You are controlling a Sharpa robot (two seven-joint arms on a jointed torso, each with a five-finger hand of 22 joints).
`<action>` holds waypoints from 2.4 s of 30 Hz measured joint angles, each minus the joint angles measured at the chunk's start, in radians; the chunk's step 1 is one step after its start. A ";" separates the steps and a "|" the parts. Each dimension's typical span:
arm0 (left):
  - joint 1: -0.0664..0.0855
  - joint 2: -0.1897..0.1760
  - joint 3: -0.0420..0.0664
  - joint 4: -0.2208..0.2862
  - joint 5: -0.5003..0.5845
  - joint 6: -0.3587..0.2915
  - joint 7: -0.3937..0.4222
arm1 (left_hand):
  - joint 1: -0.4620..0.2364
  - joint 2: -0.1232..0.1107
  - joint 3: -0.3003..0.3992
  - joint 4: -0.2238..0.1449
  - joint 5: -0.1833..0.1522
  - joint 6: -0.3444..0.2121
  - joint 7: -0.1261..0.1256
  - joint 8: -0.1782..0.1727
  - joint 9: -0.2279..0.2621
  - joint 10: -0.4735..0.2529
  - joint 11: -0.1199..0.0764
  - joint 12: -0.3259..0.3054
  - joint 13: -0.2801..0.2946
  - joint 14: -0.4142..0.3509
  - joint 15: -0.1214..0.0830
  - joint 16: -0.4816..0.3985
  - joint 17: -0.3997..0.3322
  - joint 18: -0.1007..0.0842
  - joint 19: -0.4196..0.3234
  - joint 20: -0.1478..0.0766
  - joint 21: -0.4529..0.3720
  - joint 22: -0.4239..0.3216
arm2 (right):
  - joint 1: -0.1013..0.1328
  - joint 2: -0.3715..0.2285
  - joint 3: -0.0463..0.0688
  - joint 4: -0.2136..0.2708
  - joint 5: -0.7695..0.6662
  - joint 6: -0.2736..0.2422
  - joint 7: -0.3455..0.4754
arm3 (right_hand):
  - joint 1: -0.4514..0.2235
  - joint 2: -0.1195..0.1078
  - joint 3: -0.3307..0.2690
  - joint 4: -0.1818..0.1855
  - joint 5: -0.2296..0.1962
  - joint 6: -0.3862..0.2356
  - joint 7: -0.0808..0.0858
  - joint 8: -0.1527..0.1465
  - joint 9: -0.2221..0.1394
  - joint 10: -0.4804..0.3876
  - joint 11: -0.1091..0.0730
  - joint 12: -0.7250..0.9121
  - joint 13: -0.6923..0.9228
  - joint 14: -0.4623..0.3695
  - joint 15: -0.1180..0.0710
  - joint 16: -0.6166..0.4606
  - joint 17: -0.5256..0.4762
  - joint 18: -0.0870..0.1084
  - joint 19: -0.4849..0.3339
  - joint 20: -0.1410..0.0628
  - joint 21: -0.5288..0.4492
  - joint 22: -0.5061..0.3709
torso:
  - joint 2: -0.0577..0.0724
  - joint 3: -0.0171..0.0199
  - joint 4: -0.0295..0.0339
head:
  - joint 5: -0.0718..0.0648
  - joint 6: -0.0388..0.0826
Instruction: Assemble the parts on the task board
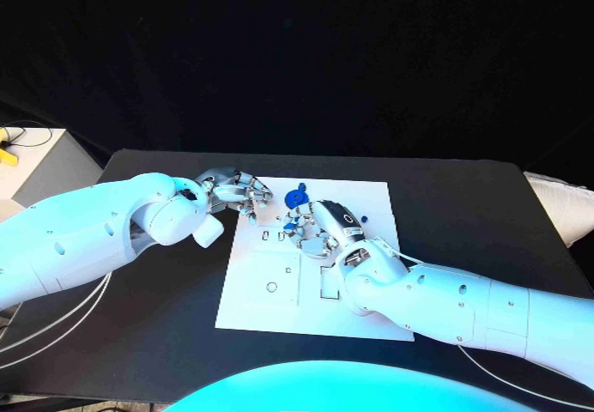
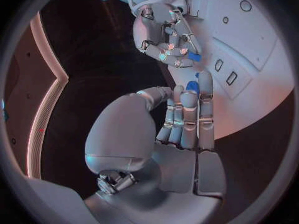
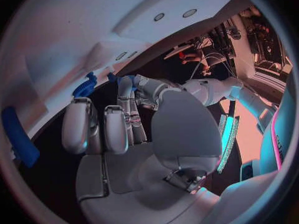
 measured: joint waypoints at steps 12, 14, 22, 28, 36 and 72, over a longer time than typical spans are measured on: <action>0.000 -0.001 0.000 0.000 0.000 0.000 0.000 | 0.000 0.000 0.000 0.000 0.000 0.000 0.000 0.000 -0.001 0.000 0.000 0.000 -0.001 0.000 0.000 0.000 -0.001 0.000 0.000 0.000 0.000 0.000 | 0.000 0.000 0.000 -0.003 0.017 0.029 -0.003 | -0.004 -0.004 -0.031 0.011 0.000 0.002 0.002 0.000 -0.009 -0.066 0.008 0.095 0.077 -0.002 0.005 -0.005 0.000 0.010 -0.016 0.006 -0.037 -0.005 | 0.000 -0.0003 0.0006 | -0.001 -0.001; 0.000 -0.001 0.000 0.000 0.000 0.000 -0.001 | 0.000 0.000 0.000 0.000 0.000 0.000 0.000 0.000 -0.001 0.000 0.000 0.000 -0.001 0.000 0.000 0.000 -0.001 0.000 0.000 0.000 0.000 0.000 | 0.000 0.000 0.000 -0.004 0.017 0.033 -0.004 | -0.004 -0.004 -0.034 0.014 0.000 0.001 0.002 0.001 -0.012 -0.103 0.014 0.120 0.095 0.000 0.007 -0.005 0.000 0.016 -0.026 0.006 -0.053 -0.015 | 0.000 -0.0005 0.0006 | -0.001 -0.002; 0.000 -0.002 0.000 0.000 0.000 0.000 -0.001 | 0.000 0.000 0.000 0.000 0.000 0.000 0.000 0.000 -0.001 0.000 0.000 0.000 -0.001 0.000 0.000 0.000 -0.001 0.000 0.000 0.000 0.000 0.000 | 0.000 0.001 0.000 -0.006 0.019 0.050 -0.006 | -0.004 -0.004 -0.035 0.018 0.000 -0.005 0.009 0.002 -0.013 -0.224 0.021 0.107 0.057 -0.009 0.023 -0.026 0.000 0.017 -0.054 0.021 -0.119 -0.055 | 0.000 -0.0006 0.0006 | -0.001 -0.003; 0.000 -0.002 0.000 0.000 0.000 0.000 -0.001 | 0.000 0.000 0.000 0.000 0.000 0.000 0.000 0.000 -0.001 0.000 0.000 0.000 -0.001 0.000 0.000 0.000 -0.001 0.000 0.000 0.000 0.000 0.000 | 0.000 0.001 0.000 -0.007 0.023 0.061 -0.006 | 0.000 -0.008 -0.032 0.020 0.000 -0.005 0.009 0.007 -0.013 -0.235 0.023 0.088 0.017 -0.014 0.029 -0.032 0.000 0.031 -0.054 0.021 -0.122 -0.057 | -0.001 -0.0005 0.0006 | -0.001 -0.003; 0.000 -0.002 0.000 0.000 0.000 0.001 -0.003 | 0.000 0.000 0.000 0.000 0.000 0.000 0.000 0.000 -0.001 0.000 0.000 0.000 -0.001 0.000 0.000 0.000 -0.001 0.000 0.000 0.000 0.000 0.000 | 0.000 0.001 0.000 -0.007 0.034 0.073 -0.006 | 0.004 -0.012 -0.025 0.027 0.005 -0.001 0.019 0.018 -0.010 -0.228 0.037 0.003 -0.134 -0.019 0.033 -0.040 0.000 0.031 -0.057 0.025 -0.133 -0.057 | 0.000 -0.0005 0.0001 | -0.001 -0.003; 0.000 -0.001 0.000 0.000 -0.001 0.003 -0.010 | 0.000 0.000 0.000 0.000 0.000 0.000 0.000 0.004 -0.004 -0.004 0.004 0.000 -0.003 0.000 0.000 0.000 -0.004 0.000 0.000 0.000 0.000 0.001 | 0.000 0.002 0.000 -0.008 0.015 0.059 -0.017 | 0.024 -0.021 -0.052 0.012 0.017 -0.004 0.032 0.021 -0.022 -0.248 0.047 0.040 -0.248 -0.061 0.049 -0.094 -0.062 0.047 -0.086 0.043 -0.230 -0.098 | 0.000 -0.0002 0.0002 | -0.004 -0.003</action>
